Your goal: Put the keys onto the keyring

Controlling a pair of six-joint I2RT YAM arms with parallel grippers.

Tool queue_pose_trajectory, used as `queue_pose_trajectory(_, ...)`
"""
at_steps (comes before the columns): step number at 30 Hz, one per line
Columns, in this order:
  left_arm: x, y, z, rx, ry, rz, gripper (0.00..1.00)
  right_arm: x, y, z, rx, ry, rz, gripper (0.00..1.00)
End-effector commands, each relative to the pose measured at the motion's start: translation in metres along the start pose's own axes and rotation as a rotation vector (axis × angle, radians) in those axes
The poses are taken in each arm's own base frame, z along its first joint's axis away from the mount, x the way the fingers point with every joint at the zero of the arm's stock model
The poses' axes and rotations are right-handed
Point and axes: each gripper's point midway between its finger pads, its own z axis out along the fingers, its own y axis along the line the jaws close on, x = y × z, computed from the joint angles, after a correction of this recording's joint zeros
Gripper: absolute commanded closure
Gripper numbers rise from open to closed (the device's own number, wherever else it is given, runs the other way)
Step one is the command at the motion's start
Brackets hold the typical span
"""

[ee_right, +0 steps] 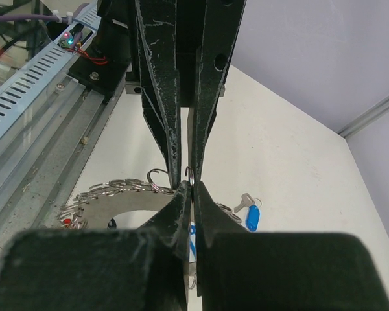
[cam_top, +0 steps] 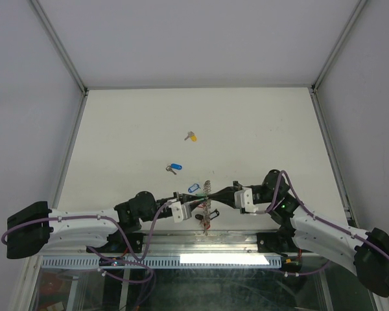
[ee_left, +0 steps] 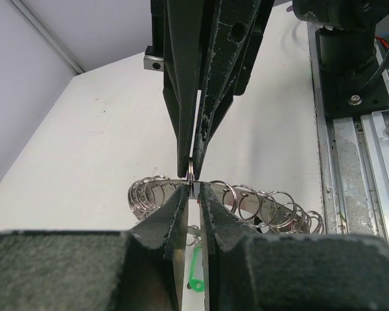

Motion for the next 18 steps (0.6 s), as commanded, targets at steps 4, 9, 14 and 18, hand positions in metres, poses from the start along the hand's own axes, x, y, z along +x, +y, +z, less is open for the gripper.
queue_pose_trajectory(4,-0.022,0.018,0.013,-0.04,-0.021,0.049,1.0,-0.028,-0.012,0.007,-0.031,-0.059,-0.074,1.0)
queue_pose_trajectory(9,-0.011,0.019,0.018,-0.02,0.062,0.08,1.0,-0.026,-0.014,0.006,-0.026,-0.029,-0.048,0.94)
queue_pose_trajectory(14,-0.005,0.026,0.014,-0.037,0.134,0.113,1.0,-0.019,-0.017,-0.002,0.001,0.054,-0.024,0.8)
queue_pose_trajectory(18,0.001,0.032,0.012,-0.036,0.209,0.154,1.0,-0.014,-0.022,-0.01,0.037,0.132,0.009,0.73)
